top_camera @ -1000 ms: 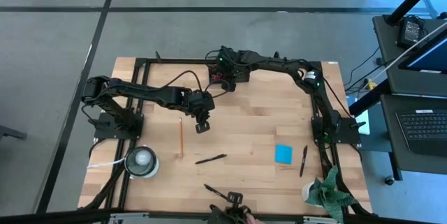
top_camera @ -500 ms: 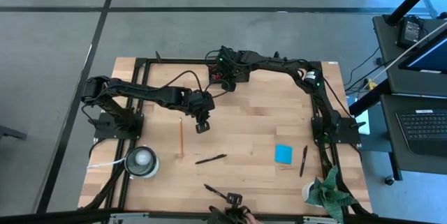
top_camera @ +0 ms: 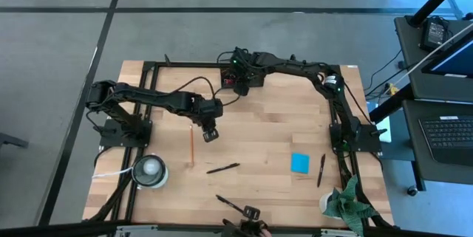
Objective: Pick and place office supplies into organizer
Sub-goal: Put the orange pencil into the desk organizer
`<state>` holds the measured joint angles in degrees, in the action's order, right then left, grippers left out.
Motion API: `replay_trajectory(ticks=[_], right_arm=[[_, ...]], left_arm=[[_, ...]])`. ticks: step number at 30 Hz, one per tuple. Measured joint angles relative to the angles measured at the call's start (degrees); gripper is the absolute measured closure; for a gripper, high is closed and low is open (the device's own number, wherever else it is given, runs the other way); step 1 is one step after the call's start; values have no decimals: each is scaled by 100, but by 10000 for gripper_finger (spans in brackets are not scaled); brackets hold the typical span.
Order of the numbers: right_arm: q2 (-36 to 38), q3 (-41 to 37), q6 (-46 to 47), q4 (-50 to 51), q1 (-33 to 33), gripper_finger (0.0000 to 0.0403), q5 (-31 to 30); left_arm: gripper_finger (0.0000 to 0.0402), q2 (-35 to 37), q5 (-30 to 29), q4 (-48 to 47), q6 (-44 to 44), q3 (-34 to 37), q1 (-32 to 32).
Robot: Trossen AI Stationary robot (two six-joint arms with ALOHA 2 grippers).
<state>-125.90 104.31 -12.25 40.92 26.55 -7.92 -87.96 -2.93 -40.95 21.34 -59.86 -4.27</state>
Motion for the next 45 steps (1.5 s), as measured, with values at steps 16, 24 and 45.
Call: replay_trajectory(ticks=[16, 24, 45], right_arm=[[1079, 2, 446, 228, -165, 315, 46], [1076, 2, 277, 298, -196, 315, 52], [1072, 2, -195, 392, -204, 315, 61]], left_arm=[[341, 39, 44, -2185, 4706, 89, 972], [338, 37, 296, -1652, 5833, 557, 1163], [249, -132, 213, -182, 7033, 1303, 1204]])
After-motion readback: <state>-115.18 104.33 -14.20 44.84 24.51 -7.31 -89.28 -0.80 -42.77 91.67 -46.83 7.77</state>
